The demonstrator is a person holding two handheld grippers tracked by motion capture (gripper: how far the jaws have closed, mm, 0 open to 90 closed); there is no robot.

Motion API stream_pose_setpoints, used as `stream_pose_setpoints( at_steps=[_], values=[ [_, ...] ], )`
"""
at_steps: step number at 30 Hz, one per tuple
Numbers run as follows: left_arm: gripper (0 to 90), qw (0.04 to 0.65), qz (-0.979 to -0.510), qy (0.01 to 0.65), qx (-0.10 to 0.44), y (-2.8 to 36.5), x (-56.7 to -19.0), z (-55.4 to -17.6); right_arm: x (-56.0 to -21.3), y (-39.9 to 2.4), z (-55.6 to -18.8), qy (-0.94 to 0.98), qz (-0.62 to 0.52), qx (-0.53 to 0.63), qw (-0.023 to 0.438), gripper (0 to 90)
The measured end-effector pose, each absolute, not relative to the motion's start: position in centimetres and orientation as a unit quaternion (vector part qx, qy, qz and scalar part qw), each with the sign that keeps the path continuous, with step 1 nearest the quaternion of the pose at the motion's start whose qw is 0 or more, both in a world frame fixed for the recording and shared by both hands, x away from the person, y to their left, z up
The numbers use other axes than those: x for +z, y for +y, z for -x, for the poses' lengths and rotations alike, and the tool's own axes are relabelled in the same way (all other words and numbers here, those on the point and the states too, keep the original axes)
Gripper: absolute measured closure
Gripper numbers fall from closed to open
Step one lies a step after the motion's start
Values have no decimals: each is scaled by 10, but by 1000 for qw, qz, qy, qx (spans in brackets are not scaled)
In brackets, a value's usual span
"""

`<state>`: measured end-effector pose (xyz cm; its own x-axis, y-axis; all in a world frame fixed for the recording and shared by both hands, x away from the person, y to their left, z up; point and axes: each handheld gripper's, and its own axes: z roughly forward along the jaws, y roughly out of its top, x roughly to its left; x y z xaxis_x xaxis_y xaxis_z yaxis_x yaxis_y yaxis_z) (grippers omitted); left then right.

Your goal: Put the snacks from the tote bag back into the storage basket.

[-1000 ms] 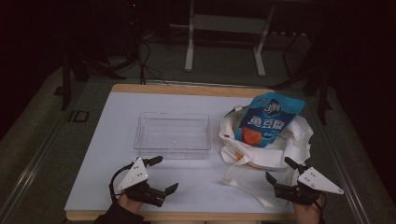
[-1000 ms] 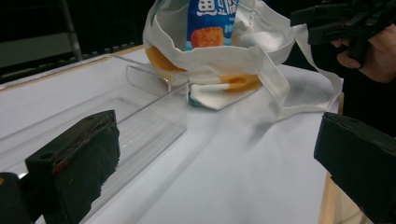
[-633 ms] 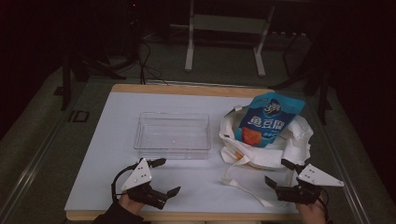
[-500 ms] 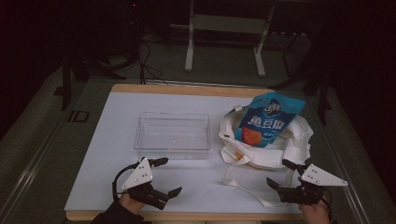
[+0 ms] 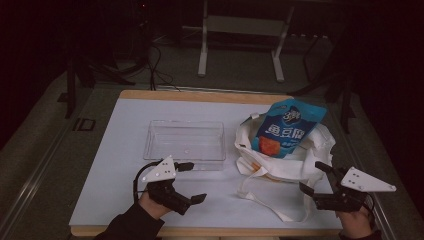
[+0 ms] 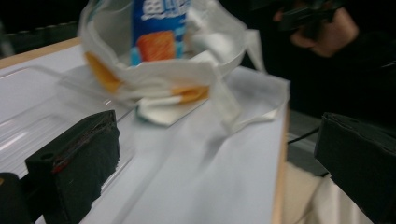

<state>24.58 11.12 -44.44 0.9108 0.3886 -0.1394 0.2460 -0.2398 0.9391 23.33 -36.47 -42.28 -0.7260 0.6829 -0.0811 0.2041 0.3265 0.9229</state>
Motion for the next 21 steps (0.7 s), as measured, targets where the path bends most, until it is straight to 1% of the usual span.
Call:
stream_pose_setpoints(
  at_steps=[5, 7, 12, 21],
  values=[
    [6, 577, -791, 192, 72, 102, -434, -257, -413, -368, -239, 776, -278, 513, 240, 126],
    [7, 575, -793, 187, 75, 98, -430, -260, -410, -370, -241, 770, -271, 530, 229, 123],
    [7, 580, -791, 180, 76, 92, -421, -270, -405, -375, -246, 762, -273, 534, 242, 123],
    [7, 586, -791, 159, 77, 73, -409, -290, -398, -384, -255, 760, -270, 540, 242, 123]
  ],
)
